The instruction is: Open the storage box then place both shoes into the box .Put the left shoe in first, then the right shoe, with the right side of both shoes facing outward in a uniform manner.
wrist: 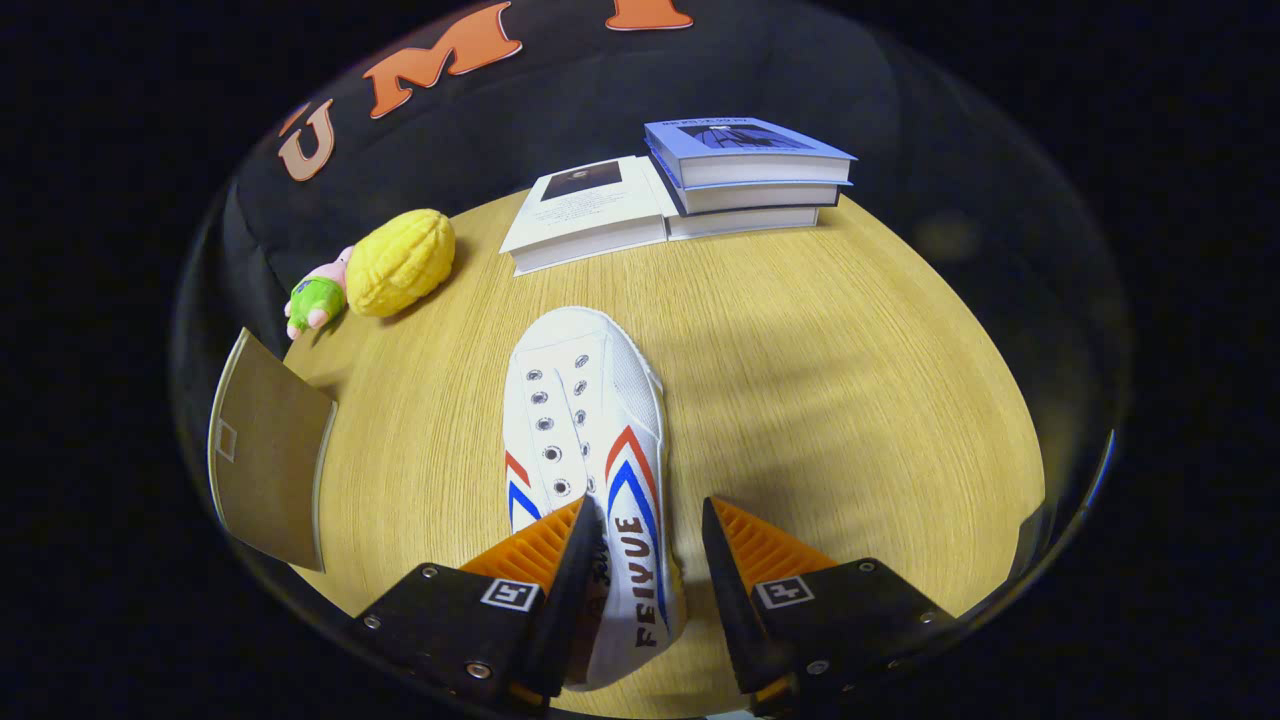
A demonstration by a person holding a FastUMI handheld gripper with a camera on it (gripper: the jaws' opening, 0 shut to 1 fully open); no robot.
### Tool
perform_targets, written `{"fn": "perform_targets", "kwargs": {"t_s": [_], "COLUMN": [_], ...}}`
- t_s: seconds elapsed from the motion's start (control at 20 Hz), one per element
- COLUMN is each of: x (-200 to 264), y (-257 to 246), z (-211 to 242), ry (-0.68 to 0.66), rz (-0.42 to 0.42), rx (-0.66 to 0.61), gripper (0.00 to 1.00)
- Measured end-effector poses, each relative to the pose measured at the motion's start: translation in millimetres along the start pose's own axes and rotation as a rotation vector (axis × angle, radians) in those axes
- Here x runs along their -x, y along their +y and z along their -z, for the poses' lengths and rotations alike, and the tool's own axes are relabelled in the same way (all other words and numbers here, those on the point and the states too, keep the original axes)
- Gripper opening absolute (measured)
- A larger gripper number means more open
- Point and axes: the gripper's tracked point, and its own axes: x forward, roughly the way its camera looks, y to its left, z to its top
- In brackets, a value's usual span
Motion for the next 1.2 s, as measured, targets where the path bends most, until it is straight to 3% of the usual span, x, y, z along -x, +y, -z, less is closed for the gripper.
{"fn": "perform_targets", "kwargs": {"t_s": [0.1, 0.15, 0.3, 0.45, 0.65, 0.85, 1.2], "x": [-0.9, -2.8, 1.8, 2.1, 10.8, 31.0, 81.0], "y": [7.6, 5.9, 1.8, 2.3, 11.0, 41.6, 132.4], "z": [-0.3, -2.5, -6.3, -5.4, -7.2, -18.7, -41.9], "ry": [-0.004, -0.014, -0.042, -0.026, -0.046, -0.105, -0.197], "rz": [-0.034, -0.028, -0.016, -0.028, -0.011, -0.027, -0.065], "rx": [-0.007, -0.006, -0.006, -0.099, -0.131, -0.198, -0.289], "gripper": [0.57, 0.4, 0.32, 0.07, 0.01, 0.01, 0.0]}}
